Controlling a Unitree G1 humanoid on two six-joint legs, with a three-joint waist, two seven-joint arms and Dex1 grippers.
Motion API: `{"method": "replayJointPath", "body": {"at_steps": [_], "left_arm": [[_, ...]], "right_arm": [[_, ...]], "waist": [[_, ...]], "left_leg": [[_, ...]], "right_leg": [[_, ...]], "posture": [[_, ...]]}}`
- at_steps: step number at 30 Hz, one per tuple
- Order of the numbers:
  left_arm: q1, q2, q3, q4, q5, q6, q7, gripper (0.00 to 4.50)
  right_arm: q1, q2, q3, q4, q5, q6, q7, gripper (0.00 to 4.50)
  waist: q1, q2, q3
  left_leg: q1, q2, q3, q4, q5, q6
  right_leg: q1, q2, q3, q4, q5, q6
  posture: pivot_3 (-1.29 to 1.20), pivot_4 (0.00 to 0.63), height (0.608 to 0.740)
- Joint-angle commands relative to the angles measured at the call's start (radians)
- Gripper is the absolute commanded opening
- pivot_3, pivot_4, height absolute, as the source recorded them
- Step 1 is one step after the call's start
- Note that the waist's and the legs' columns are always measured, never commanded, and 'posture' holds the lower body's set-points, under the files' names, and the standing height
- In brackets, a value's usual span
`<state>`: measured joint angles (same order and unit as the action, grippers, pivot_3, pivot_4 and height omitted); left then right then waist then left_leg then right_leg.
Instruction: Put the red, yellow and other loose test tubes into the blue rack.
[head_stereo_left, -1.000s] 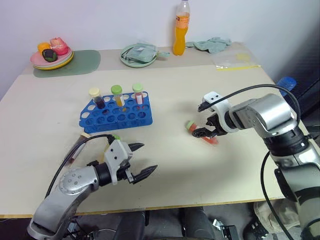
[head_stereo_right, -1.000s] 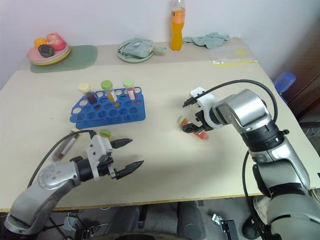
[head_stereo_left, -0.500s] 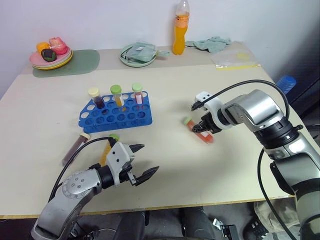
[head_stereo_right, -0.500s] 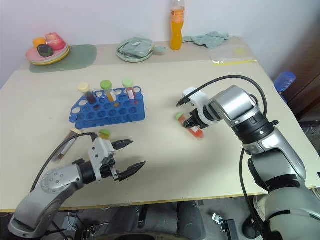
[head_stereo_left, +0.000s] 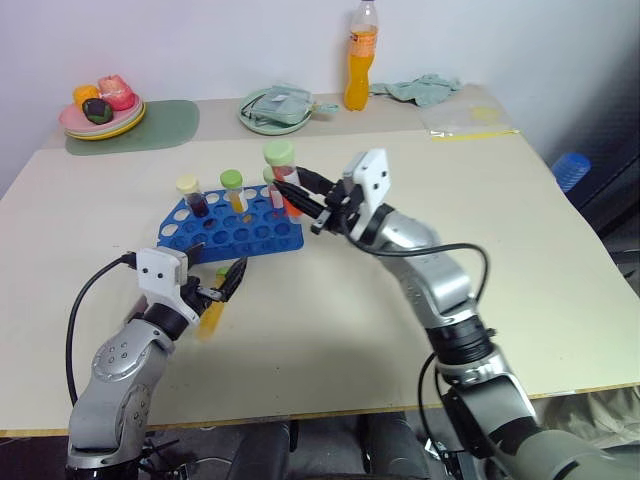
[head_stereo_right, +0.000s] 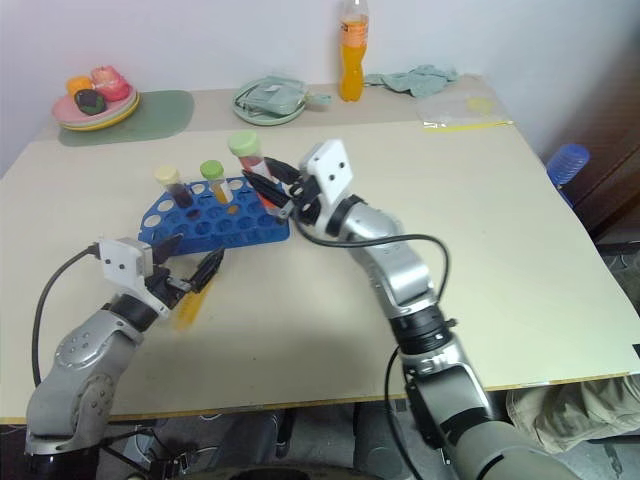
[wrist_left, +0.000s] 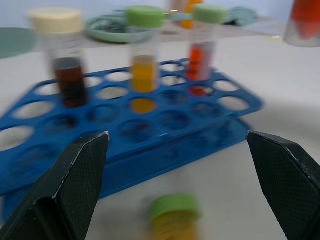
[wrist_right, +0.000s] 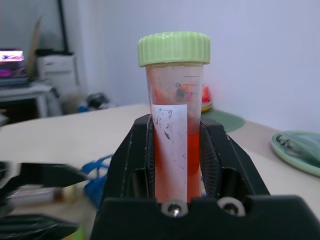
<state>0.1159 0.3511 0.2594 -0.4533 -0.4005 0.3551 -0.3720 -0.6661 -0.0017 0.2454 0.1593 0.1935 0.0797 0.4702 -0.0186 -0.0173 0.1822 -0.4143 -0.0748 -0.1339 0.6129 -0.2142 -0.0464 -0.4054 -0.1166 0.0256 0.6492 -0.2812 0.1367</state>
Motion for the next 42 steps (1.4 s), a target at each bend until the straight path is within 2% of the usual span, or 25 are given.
{"method": "replayJointPath", "body": {"at_steps": [1,6,13,24,42], "left_arm": [[0.018,0.002,0.037,0.0,0.024,-0.056,0.013,4.5],[0.04,-0.009,0.047,-0.013,0.027,-0.071,0.038,4.5],[0.052,-0.008,0.038,-0.026,0.025,-0.07,0.05,4.5],[0.045,-0.007,0.021,-0.022,0.026,-0.073,0.048,4.5],[0.038,-0.007,0.012,-0.024,0.025,-0.074,0.05,4.5]], "right_arm": [[-0.039,0.076,0.006,0.131,-0.063,-0.138,-0.063,0.83],[-0.056,0.139,-0.014,0.297,-0.097,-0.221,-0.1,0.83],[-0.091,0.154,-0.04,0.417,-0.108,-0.264,-0.1,0.83],[-0.069,0.154,-0.051,0.416,-0.089,-0.268,-0.057,0.83],[-0.074,0.153,-0.066,0.44,-0.098,-0.265,-0.071,0.83]], "waist": [[0.0,0.0,0.0],[-0.002,0.0,0.0],[-0.002,0.001,0.0],[-0.004,0.001,0.0],[-0.004,0.001,0.0]], "left_leg": [[0.0,0.0,0.0,0.0,0.0,0.0],[0.0,0.0,0.0,-0.001,0.001,-0.001],[0.001,0.0,-0.001,-0.001,0.001,-0.001],[0.001,0.0,-0.001,-0.001,0.001,-0.001],[0.001,0.0,-0.001,-0.001,0.001,-0.001]], "right_leg": [[0.0,0.0,0.0,0.0,0.0,0.0],[0.0,0.001,0.0,0.0,0.0,-0.001],[0.0,0.002,0.0,0.0,0.0,-0.001],[0.0,0.002,0.0,0.001,0.0,-0.001],[0.0,0.002,0.0,0.001,0.0,-0.001]], "posture": [[0.0,0.15,0.74],[0.0,0.15,0.74],[0.0,0.15,0.74],[0.0,0.15,0.74],[0.0,0.15,0.74]]}}
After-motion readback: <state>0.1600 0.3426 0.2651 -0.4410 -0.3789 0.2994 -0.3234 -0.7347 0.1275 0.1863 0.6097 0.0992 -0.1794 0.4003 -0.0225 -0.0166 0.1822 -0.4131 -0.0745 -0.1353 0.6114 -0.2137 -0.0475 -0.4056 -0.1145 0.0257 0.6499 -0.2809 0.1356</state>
